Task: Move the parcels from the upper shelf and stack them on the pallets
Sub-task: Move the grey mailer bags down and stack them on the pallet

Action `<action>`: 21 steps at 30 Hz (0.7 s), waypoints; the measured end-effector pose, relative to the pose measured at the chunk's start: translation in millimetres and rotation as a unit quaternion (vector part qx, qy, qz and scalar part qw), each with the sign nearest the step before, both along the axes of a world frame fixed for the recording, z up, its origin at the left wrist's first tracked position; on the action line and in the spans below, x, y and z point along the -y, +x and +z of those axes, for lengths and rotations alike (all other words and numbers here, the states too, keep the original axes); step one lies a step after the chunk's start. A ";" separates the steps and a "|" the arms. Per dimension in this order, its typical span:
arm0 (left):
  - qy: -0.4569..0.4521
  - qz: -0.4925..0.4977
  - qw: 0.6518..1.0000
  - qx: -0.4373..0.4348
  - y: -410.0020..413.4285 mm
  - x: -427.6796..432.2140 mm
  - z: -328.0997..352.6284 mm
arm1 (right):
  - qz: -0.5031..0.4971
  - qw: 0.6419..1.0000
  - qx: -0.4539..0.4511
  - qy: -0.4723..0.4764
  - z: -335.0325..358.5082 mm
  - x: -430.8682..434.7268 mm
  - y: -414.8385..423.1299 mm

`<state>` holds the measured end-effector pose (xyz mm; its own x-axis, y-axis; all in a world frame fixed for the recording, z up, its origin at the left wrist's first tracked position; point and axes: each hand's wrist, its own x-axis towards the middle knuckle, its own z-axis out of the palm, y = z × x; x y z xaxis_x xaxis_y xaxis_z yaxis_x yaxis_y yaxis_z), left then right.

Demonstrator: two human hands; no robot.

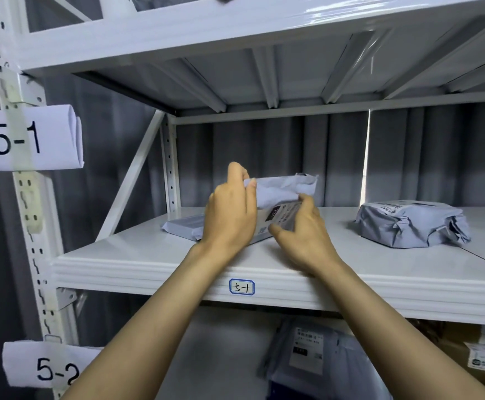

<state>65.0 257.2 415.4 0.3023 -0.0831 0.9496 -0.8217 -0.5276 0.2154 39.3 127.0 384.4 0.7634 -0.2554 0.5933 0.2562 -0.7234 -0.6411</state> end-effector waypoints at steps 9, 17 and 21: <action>-0.176 -0.079 0.980 -0.048 -43.2 -6.6 12.2 | -0.034 0.973 0.196 0.118 -8.8 -5.2 -24.8; -0.305 -0.135 0.932 -0.140 -82.7 -8.3 -11.7 | -0.069 0.961 0.237 0.123 -47.5 -16.5 -80.2; -0.390 -0.170 0.886 -0.186 -102.2 1.5 -51.9 | -0.099 0.953 0.264 0.112 -75.6 -10.7 -113.1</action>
<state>-37.3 255.7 363.5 0.6901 0.4071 0.5983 -0.7000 0.1657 0.6946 -73.8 137.8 308.9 0.2974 -0.5286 0.7951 0.4577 -0.6519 -0.6046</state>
